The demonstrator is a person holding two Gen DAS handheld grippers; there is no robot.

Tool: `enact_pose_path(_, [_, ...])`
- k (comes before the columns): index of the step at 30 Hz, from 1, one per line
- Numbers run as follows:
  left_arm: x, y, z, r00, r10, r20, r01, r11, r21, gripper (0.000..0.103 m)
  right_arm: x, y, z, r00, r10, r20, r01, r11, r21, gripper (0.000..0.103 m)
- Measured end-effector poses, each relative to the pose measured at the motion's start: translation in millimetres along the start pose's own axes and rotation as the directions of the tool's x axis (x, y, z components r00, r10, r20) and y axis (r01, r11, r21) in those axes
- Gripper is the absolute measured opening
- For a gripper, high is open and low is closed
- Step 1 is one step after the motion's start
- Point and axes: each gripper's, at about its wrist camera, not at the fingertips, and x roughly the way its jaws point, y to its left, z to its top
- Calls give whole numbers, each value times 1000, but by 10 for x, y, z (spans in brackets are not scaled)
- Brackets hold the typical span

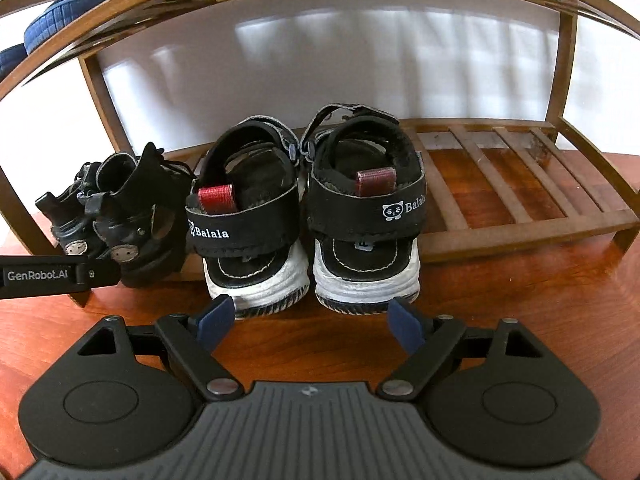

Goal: Organize scattered shoes
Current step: 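Open both tools to release the black pairs on the lower shelf, then withdraw both open tools and move them toward the shoes on the floor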

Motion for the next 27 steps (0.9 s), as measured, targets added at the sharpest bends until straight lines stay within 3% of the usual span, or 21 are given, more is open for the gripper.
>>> enact_pose_path(8, [135, 194, 98, 999, 48, -3, -48, 996, -72, 74, 118, 80, 97, 1000, 15, 17, -14, 1000, -17, 89])
enact_pose_path(27, [117, 84, 55, 999, -30, -23, 28, 995, -92, 76, 303, 72, 320, 998, 59, 5, -59, 995, -80, 87])
